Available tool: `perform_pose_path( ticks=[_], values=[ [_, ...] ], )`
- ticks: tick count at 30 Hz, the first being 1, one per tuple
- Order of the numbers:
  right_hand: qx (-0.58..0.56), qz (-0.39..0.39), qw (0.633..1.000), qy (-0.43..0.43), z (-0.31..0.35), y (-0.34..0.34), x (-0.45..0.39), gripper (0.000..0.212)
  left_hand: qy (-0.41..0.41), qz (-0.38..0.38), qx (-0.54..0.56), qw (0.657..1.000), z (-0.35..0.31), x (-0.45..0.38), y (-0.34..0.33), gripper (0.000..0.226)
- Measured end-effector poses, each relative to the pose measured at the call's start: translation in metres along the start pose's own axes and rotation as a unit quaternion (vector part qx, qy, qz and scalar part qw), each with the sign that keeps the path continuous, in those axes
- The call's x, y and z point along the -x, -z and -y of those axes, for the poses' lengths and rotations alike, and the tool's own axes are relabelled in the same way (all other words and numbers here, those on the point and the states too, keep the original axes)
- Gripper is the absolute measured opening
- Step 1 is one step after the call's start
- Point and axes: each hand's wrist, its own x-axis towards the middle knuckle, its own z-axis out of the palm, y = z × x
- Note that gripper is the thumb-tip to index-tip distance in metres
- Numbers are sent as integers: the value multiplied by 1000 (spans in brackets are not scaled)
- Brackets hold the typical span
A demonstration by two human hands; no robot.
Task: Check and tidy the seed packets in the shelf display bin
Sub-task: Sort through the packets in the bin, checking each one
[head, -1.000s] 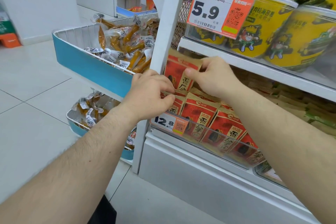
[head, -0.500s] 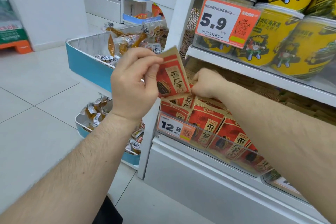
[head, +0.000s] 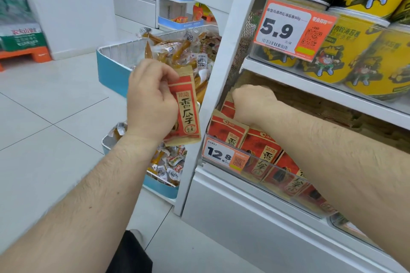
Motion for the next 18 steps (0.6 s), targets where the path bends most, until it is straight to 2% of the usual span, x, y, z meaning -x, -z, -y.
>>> perform_pose_path(
  ticks=[3, 8, 12, 14, 16, 18],
  values=[
    [-1, 43, 999, -5, -1, 2, -2, 8, 31, 47, 8, 998, -1, 3, 0, 31],
    [16, 63, 998, -4, 1, 3, -3, 13, 80, 125, 20, 989, -1, 7, -2, 35],
    [10, 71, 997, -21, 0, 3, -6, 18, 100, 153, 47, 982, -4, 8, 1, 43],
    [-44, 62, 996, -39, -4, 4, -6, 27, 117, 171, 61, 976, -8, 10, 2, 45],
    [-144, 50, 986, -67, -11, 7, -2, 36, 135, 199, 71, 968, -11, 14, 1, 42],
    [-221, 5, 973, -71, -18, 9, 7, 30, 146, 236, 76, 958, -14, 18, 0, 40]
  ],
)
